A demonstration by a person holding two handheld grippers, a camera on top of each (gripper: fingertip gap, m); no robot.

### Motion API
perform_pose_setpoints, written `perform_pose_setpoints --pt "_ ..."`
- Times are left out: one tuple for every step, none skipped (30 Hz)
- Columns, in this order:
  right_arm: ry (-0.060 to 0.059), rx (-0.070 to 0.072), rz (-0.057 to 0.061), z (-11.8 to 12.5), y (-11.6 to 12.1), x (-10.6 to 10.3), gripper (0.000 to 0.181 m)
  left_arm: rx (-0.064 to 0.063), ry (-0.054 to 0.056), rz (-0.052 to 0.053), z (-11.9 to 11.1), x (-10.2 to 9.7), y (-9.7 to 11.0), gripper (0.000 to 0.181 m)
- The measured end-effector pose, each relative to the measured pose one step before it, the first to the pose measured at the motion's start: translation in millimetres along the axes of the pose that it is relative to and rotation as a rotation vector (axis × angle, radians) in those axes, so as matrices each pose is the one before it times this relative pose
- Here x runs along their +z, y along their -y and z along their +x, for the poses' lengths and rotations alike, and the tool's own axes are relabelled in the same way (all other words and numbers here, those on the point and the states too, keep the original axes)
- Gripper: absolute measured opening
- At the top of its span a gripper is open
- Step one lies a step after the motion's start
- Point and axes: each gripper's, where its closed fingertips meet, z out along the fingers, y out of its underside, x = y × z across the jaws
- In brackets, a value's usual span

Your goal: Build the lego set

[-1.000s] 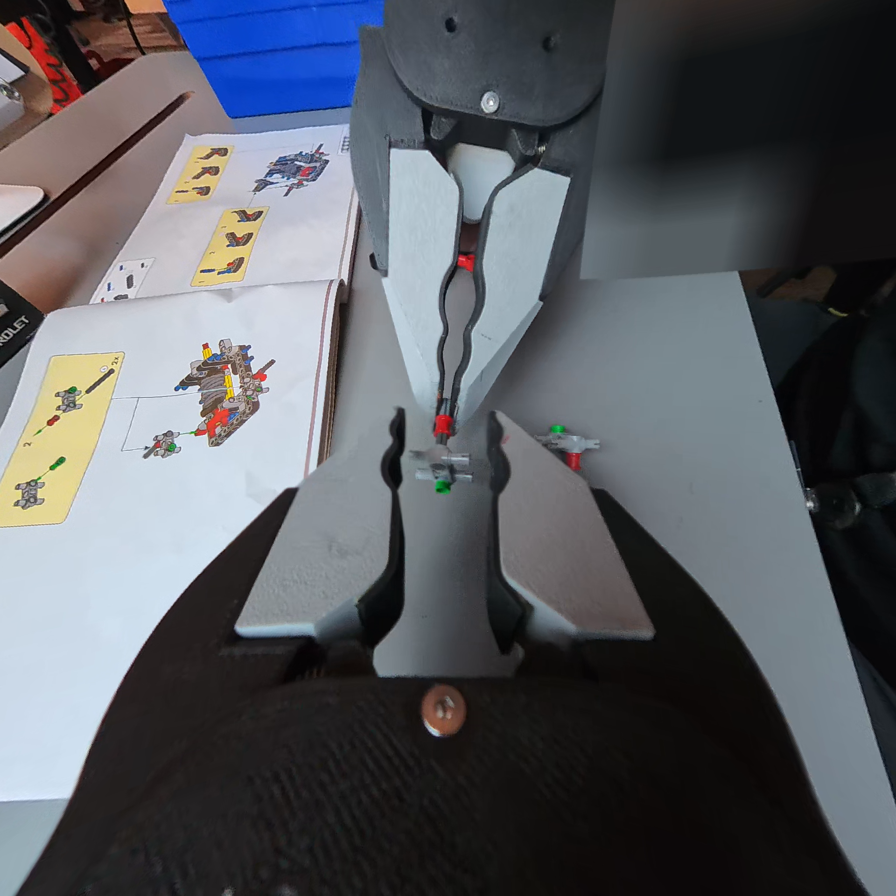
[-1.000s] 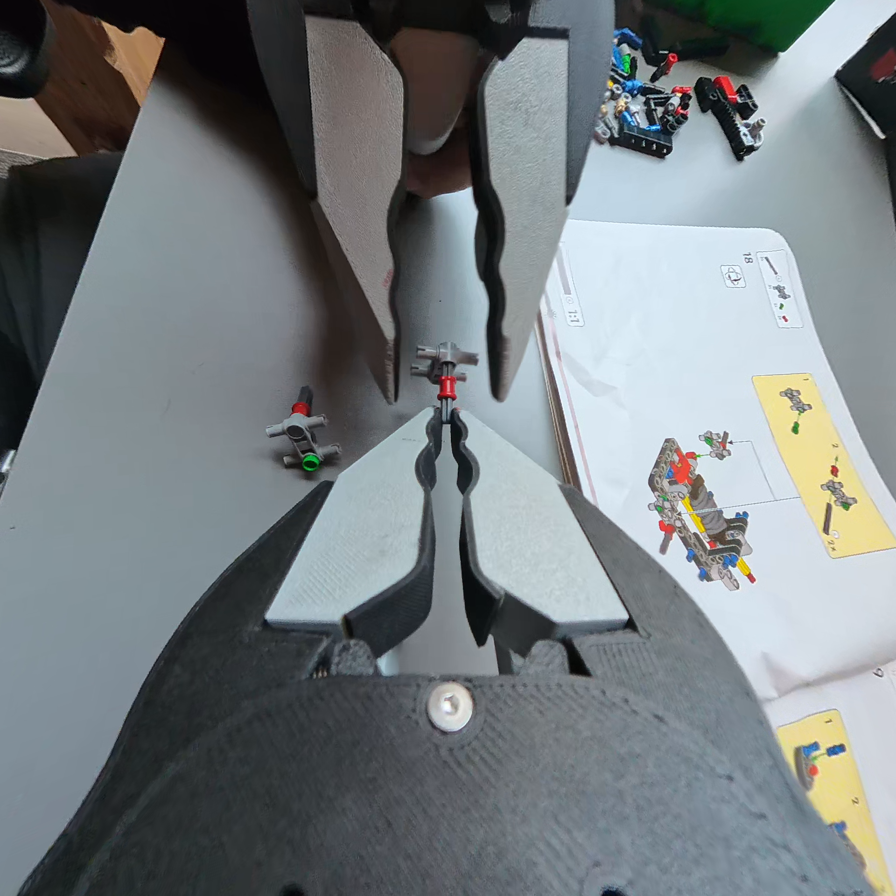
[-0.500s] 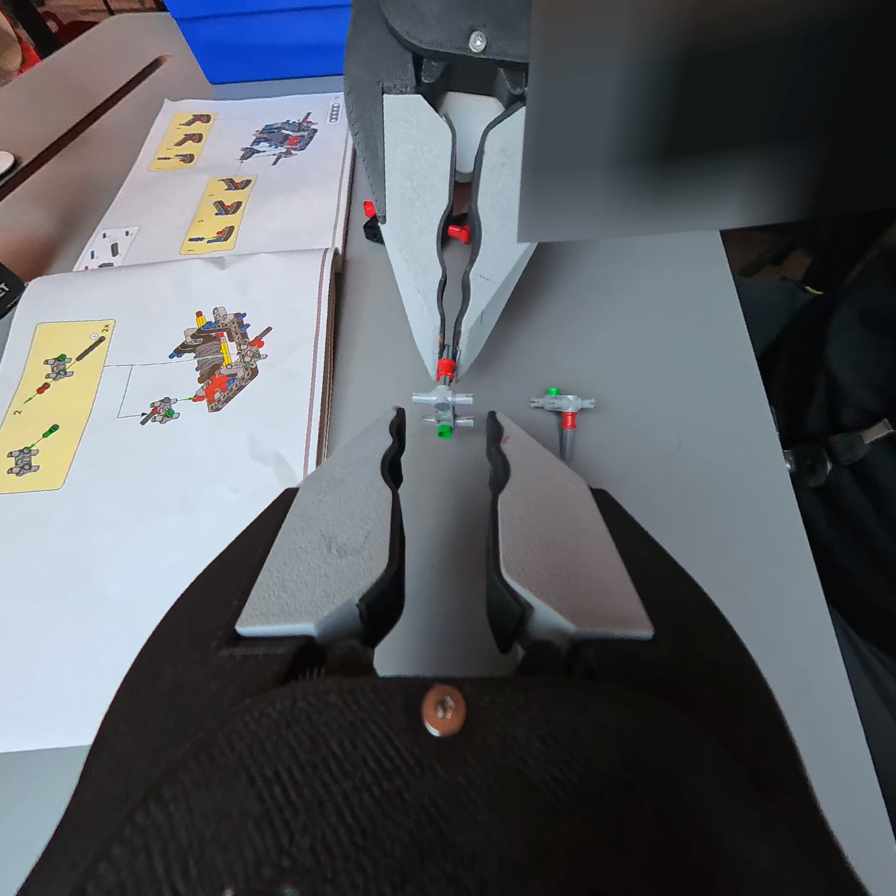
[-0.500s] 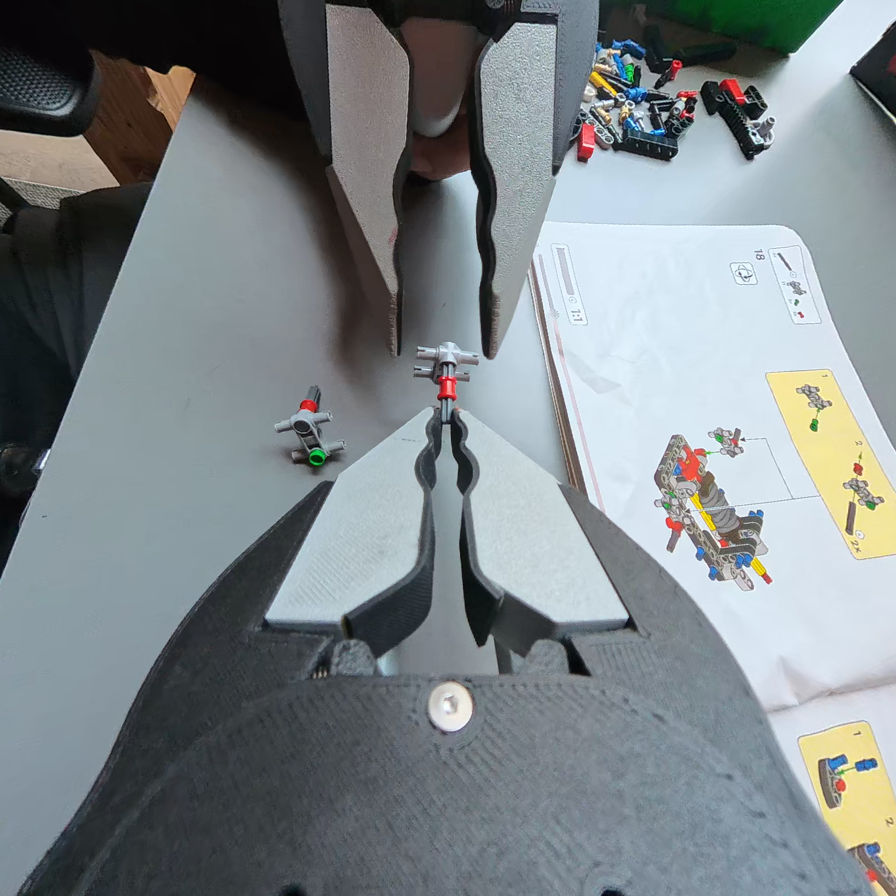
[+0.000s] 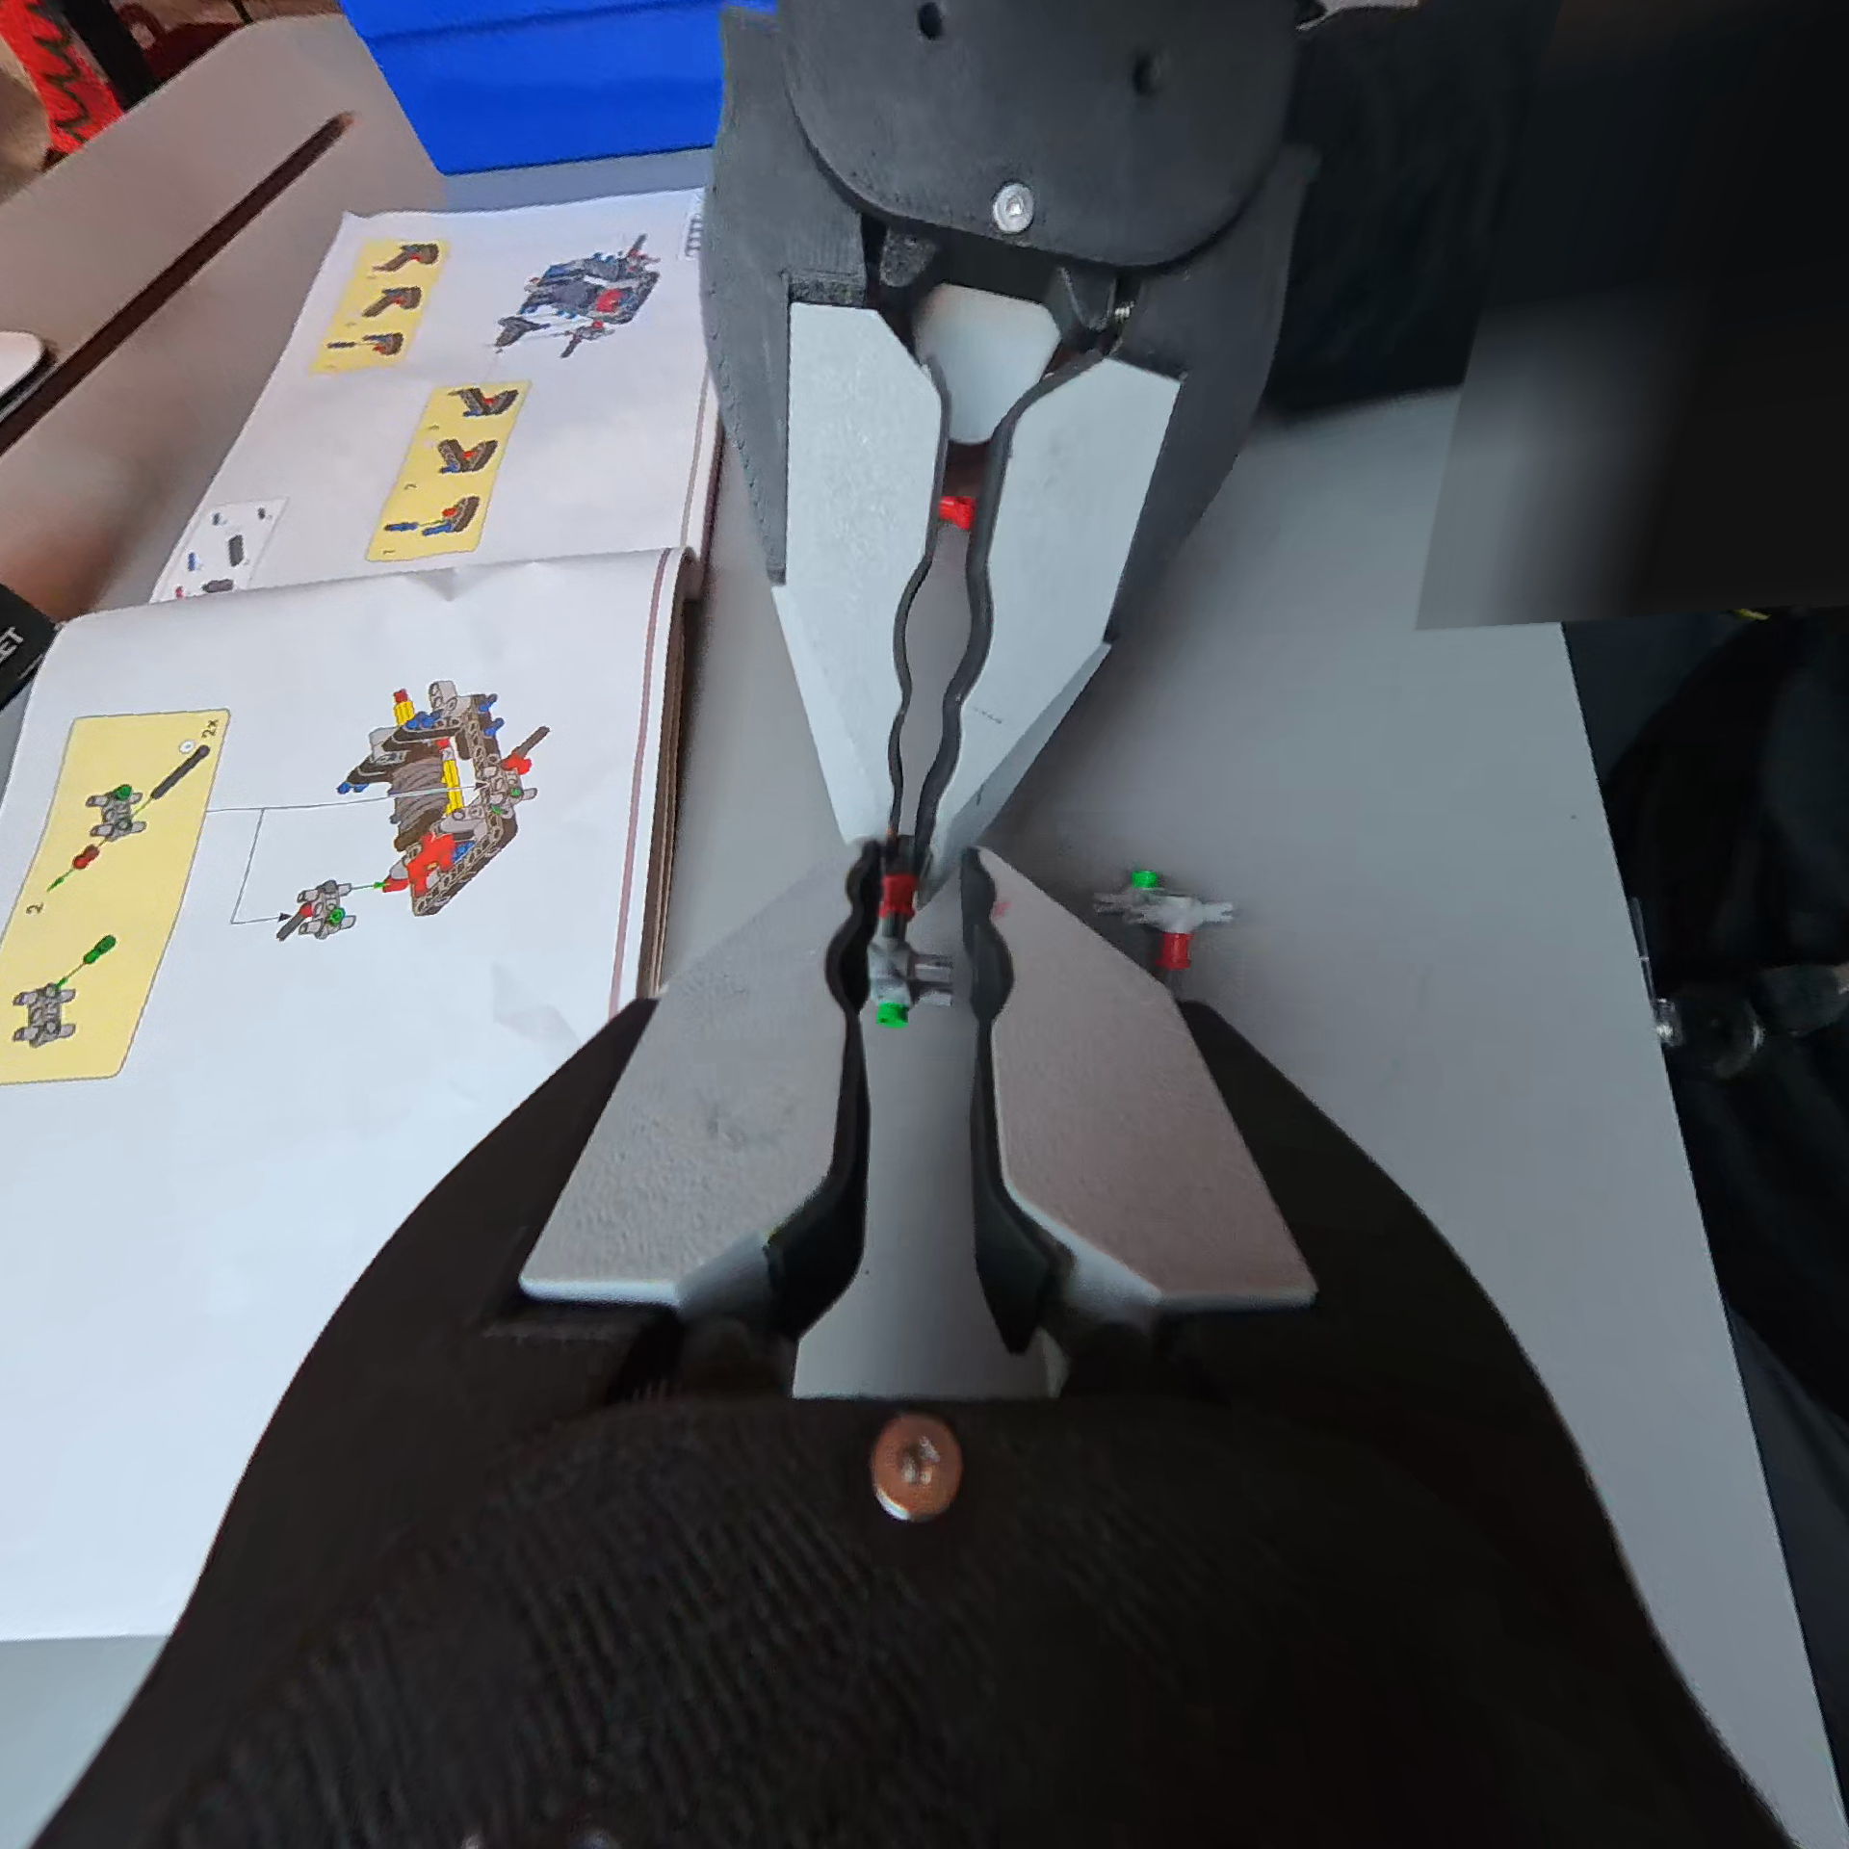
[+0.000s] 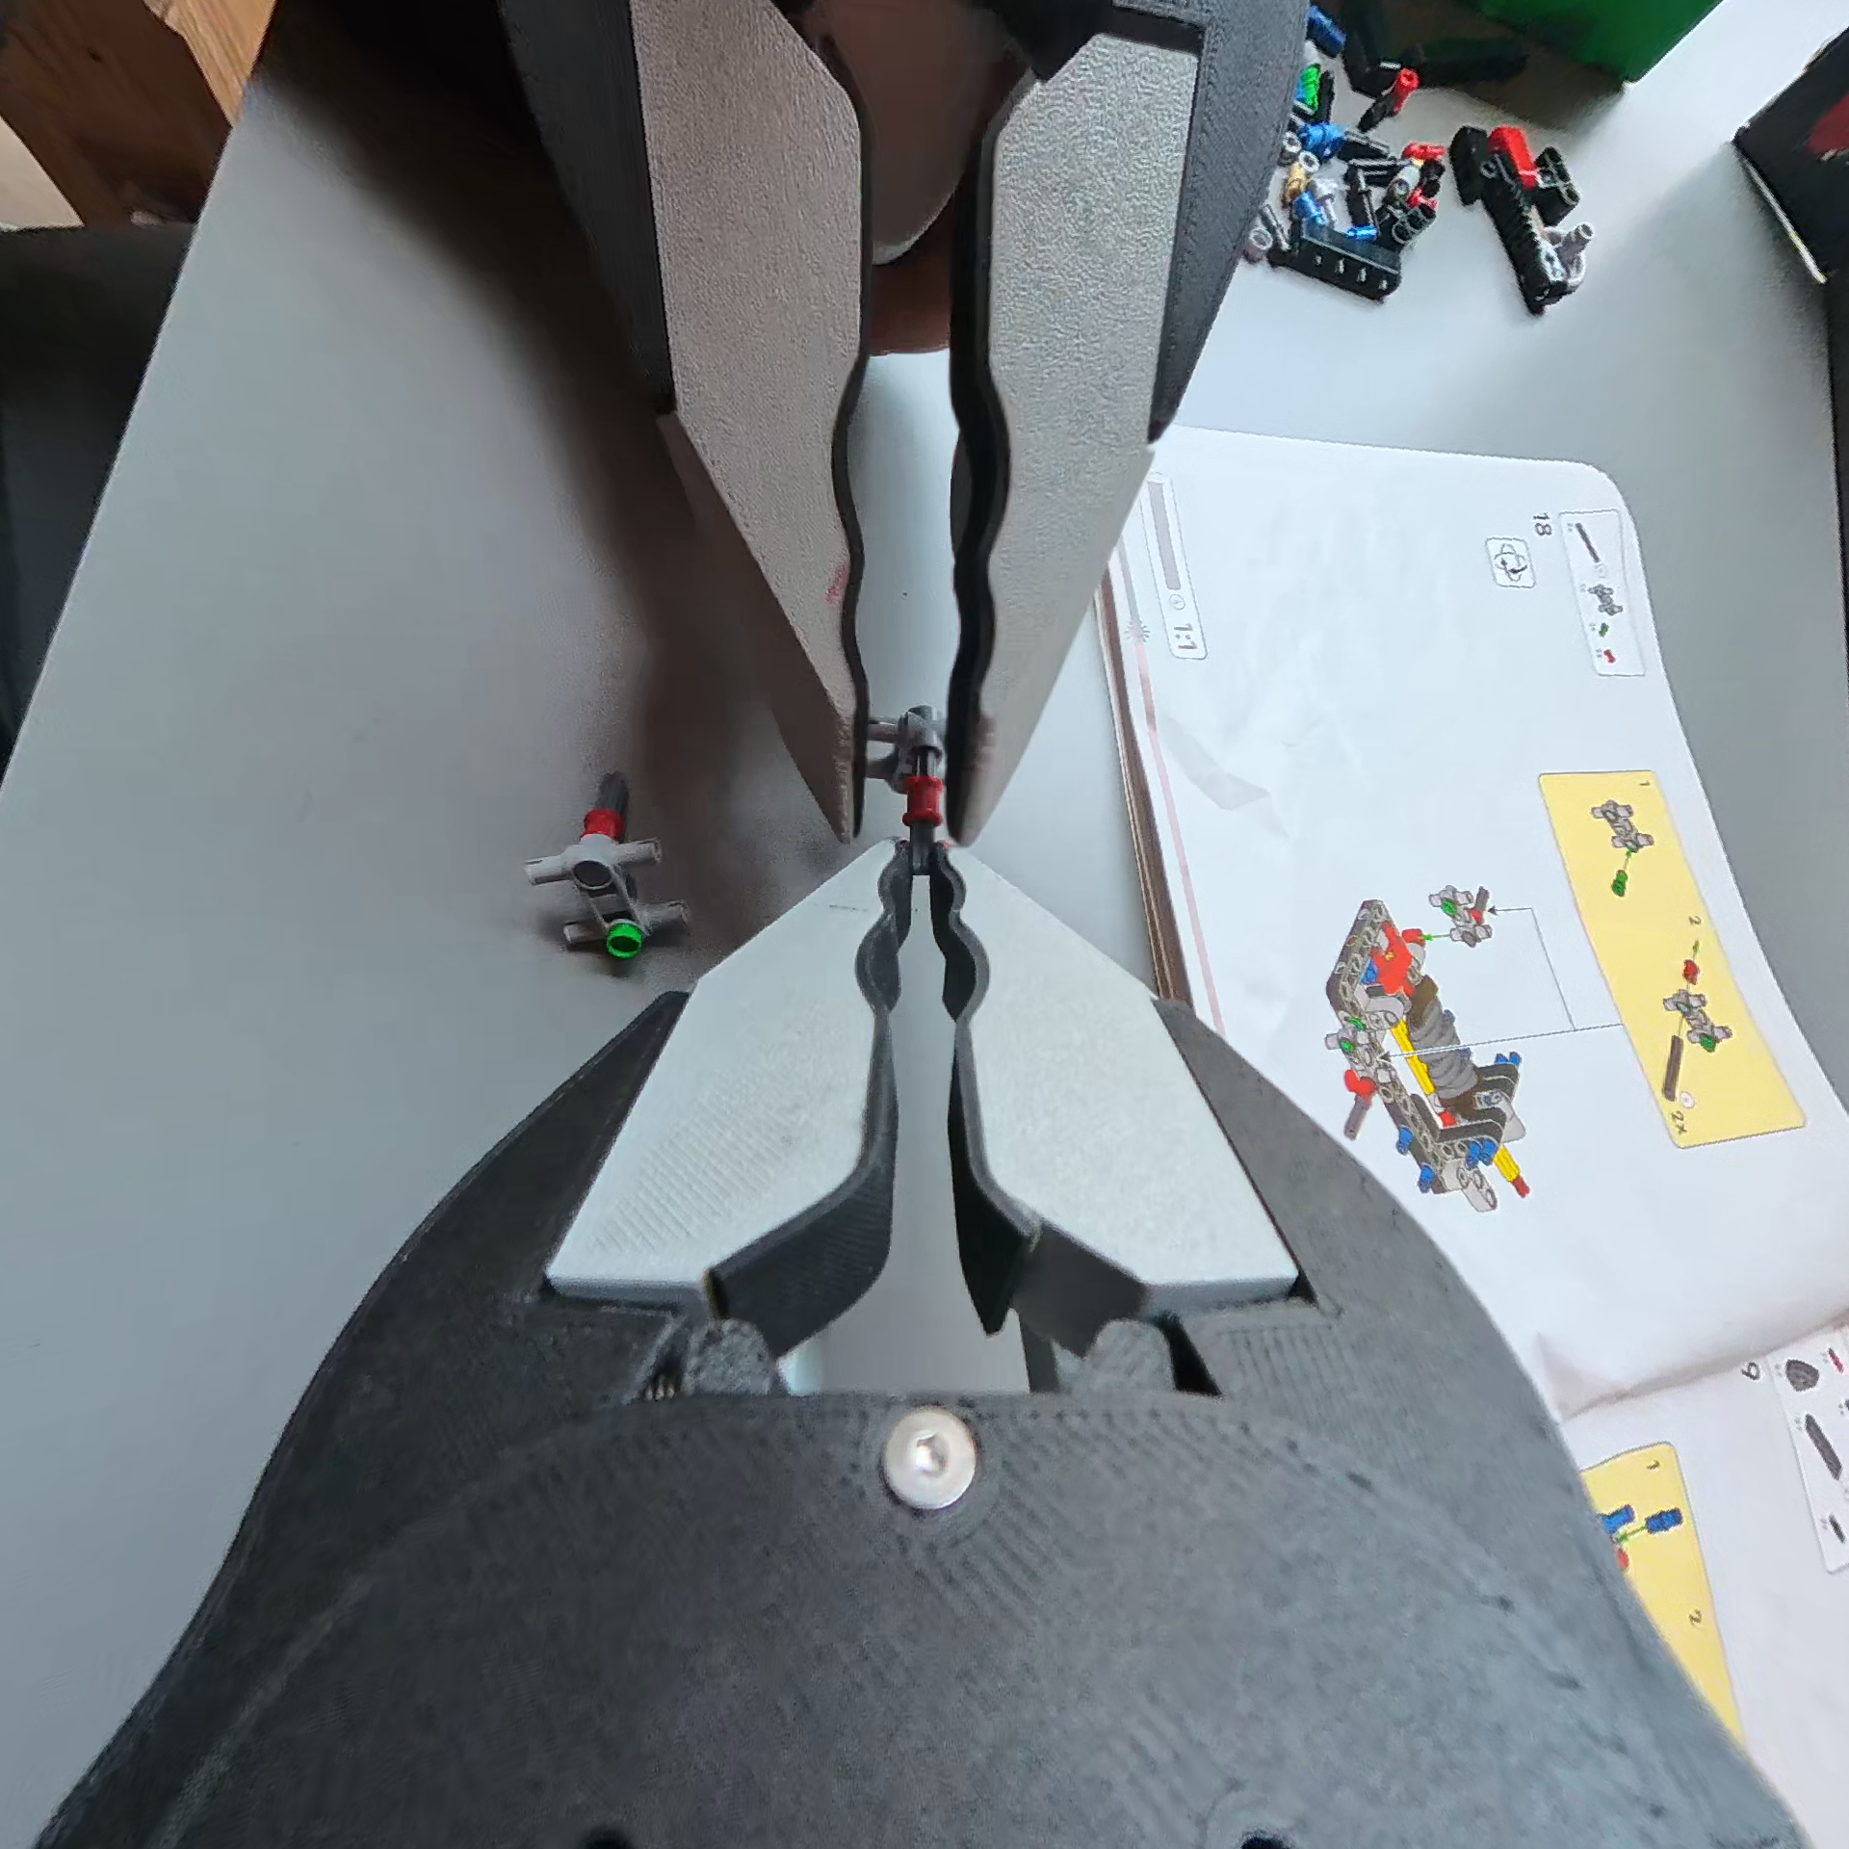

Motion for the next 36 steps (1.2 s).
perform_pose_setpoints --pt "0.0006 -0.0045 -0.0076 -0.44 -1.00 0.30 0.001 0.0066 0.0072 -0.0085 -0.39 1.13 -0.74 0.009" --pt "-0.0011 -0.0042 -0.0021 -0.03 -0.40 0.16 0.001 0.0080 0.0095 -0.0085 -1.26 0.49 -1.50 0.004" --pt "0.0051 -0.0019 0.0016 -1.03 0.23 0.11 0.001 0.0013 0.0021 0.0015 -0.47 0.00 -0.10 0.001" --pt "-0.0016 -0.0003 0.0006 -0.03 0.33 0.04 0.001 -0.0025 -0.0042 0.0030 0.18 -0.27 -0.07 0.001" --pt "-0.0048 -0.0038 -0.0005 0.36 0.20 -0.12 0.001 -0.0043 -0.0009 0.0017 -0.27 -0.12 -0.11 0.001" --pt "-0.0039 -0.0028 -0.0009 0.29 0.05 0.08 0.001 -0.0009 0.0006 -0.0005 -0.24 0.04 -0.16 0.001" --pt "-0.0028 -0.0006 0.0004 0.22 0.10 -0.01 0.001 0.0036 0.0035 -0.0027 -0.28 -0.05 -0.24 0.002" --pt "0.0001 -0.0002 0.0024 -0.05 0.25 0.07 0.001 0.0069 0.0038 -0.0018 -0.04 -0.13 0.10 0.002" --pt "0.0044 -0.0007 0.0016 -0.68 0.18 -0.11 0.001 0.0077 0.0033 -0.0016 0.08 -0.41 0.08 0.002" --pt "0.0003 0.0001 0.0004 0.08 -0.12 -0.38 0.001 0.0057 0.0139 -0.0076 -1.70 -0.13 -1.06 0.007" --pt "-0.0039 -0.0017 0.0029 0.68 0.19 -0.42 0.001 0.0051 0.0051 -0.0139 -0.85 0.02 -2.45 0.008" --pt "-0.0002 -0.0001 0.0024 0.14 0.29 -0.42 0.001 0.0001 0.0008 -0.0066 -0.39 0.20 -1.61 0.009" --pt "0.0017 0.0016 0.0006 -0.14 0.23 -0.17 0.001 -0.0026 -0.0035 0.0015 0.67 -0.02 0.01 0.009" --pt "0.0015 0.0003 0.0007 -0.15 0.11 0.09 0.001 0.0008 -0.0015 0.0051 0.42 -0.19 0.99 0.007" --pt "0.0007 -0.0003 -0.0010 -0.17 -0.20 0.13 0.001 0.0044 -0.0005 0.0031 0.36 -0.16 0.88 0.006" --pt "-0.0010 -0.0005 -0.0011 0.04 -0.14 0.17 0.001 0.0035 0.0013 0.0010 0.16 -0.11 0.47 0.006" --pt "-0.0003 -0.0009 -0.0007 0.08 -0.17 0.02 0.001 0.0025 -0.0015 0.0000 0.58 0.14 0.18 0.005" --pt "0.0017 0.0001 -0.0014 -0.22 -0.17 0.07 0.001 0.0016 -0.0022 -0.0010 0.57 0.27 -0.22 0.004" --pt "-0.0005 -0.0001 -0.0016 0.07 -0.27 0.13 0.001 0.0005 0.0013 -0.0023 0.02 0.23 -0.38 0.004" --pt "0.0004 -0.0016 -0.0017 -0.23 -0.24 0.21 0.001 0.0024 -0.0002 -0.0031 0.14 0.09 -0.55 0.004" --pt "0.0019 0.0001 -0.0029 -0.49 -0.04 0.07 0.001 0.0053 -0.0008 -0.0036 0.44 -0.06 -0.49 0.004" --pt "-0.0030 0.0024 -0.0025 0.21 0.27 -0.31 0.001 0.0091 0.0058 -0.0026 -0.02 -0.55 -0.11 0.004" --pt "-0.0031 -0.0036 -0.0018 0.02 0.52 -0.20 0.000 0.0140 0.0060 -0.0032 0.13 -1.03 0.13 0.003" --pt "-0.0062 -0.0088 -0.0014 0.46 0.26 -0.05 0.000 0.0175 0.0065 -0.0066 -0.12 -0.81 -0.22 0.003" --pt "-0.0036 -0.0115 -0.0022 -0.37 -0.18 0.60 0.000 0.0087 0.0011 -0.0094 0.23 -0.49 -0.59 0.003" --pt "-0.0021 -0.0062 -0.0042 -0.65 -0.44 0.71 0.000 -0.0007 -0.0031 -0.0098 0.75 0.00 -1.06 0.003" --pt "-0.0017 0.0031 -0.0007 0.00 -0.22 0.68 0.000 -0.0028 0.0022 -0.0059 0.05 -0.24 -0.79 0.003" --pt "0.0092 0.0129 0.0015 -0.66 -0.21 0.58 0.001 0.0000 0.0003 -0.0063 0.16 -0.36 -0.64 0.003" --pt "0.0102 0.0091 0.0004 -0.40 -0.23 0.22 0.001 0.0021 0.0015 -0.0056 0.26 -0.12 -0.56 0.003" --pt "0.0014 -0.0020 -0.0016 -0.09 -0.54 0.29 0.001 0.0028 0.0039 -0.0059 0.01 0.30 -0.36 0.002" --pt "-0.0044 -0.0042 -0.0058 0.11 -0.84 0.69 0.001 0.0024 0.0043 -0.0107 0.01 0.52 -1.10 0.002" --pt "-0.0012 -0.0002 -0.0059 -0.52 -0.97 1.16 0.001 0.0082 0.0024 -0.0123 0.34 0.63 -1.51 0.002" --pt "0.0032 -0.0024 -0.0035 -1.02 -0.55 0.97 0.001 0.0098 0.0004 -0.0086 0.71 0.39 -1.45 0.002" --pt "0.0034 -0.0023 0.0022 -0.46 0.29 0.23 0.001 0.0043 0.0011 -0.0029 0.65 -0.33 -0.59 0.003" --pt "0.0032 0.0054 0.0066 -0.06 0.83 -0.33 0.001 0.0024 0.0036 0.0022 -0.10 -0.81 0.22 0.003" --pt "0.0037 0.0052 0.0031 -0.10 0.72 -0.51 0.001 -0.0039 -0.0002 0.0017 -0.04 -0.83 0.42 0.003"
